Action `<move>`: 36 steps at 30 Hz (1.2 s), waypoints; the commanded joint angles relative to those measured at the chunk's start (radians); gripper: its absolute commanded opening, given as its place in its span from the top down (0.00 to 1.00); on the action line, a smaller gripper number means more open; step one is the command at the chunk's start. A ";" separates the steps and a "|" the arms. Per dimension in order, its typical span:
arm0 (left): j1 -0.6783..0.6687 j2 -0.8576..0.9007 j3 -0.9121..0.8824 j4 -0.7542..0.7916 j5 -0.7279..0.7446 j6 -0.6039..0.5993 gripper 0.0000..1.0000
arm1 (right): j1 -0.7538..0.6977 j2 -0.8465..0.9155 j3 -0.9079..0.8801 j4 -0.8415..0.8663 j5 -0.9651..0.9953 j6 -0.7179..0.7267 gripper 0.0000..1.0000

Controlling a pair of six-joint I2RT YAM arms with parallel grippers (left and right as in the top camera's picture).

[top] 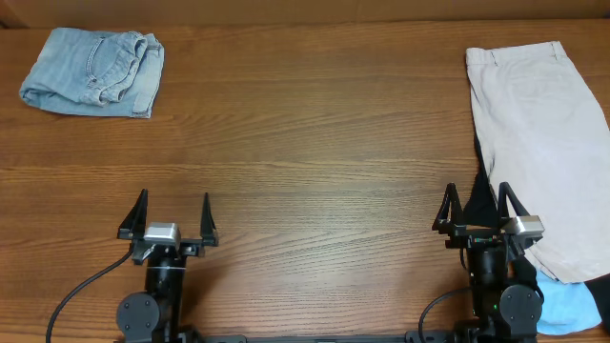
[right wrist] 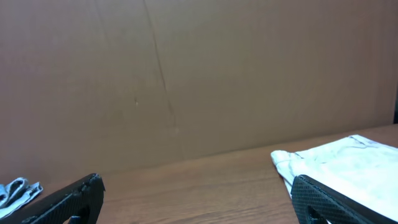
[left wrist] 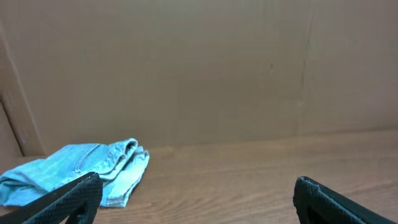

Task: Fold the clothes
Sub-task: 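Move both arms forward from rest toward the garments, then grasp the beige shorts on the right pile with the right gripper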

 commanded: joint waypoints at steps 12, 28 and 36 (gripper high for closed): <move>-0.002 0.312 0.426 -0.148 0.004 -0.037 0.00 | -0.004 0.048 0.328 -0.051 0.014 -0.038 0.00; -0.002 0.937 1.156 -0.687 0.085 -0.027 0.00 | -0.004 0.683 1.058 -0.638 0.013 -0.059 0.00; -0.002 1.150 1.348 -0.948 0.084 -0.014 0.00 | -0.004 1.075 1.447 -1.034 -0.017 -0.059 0.00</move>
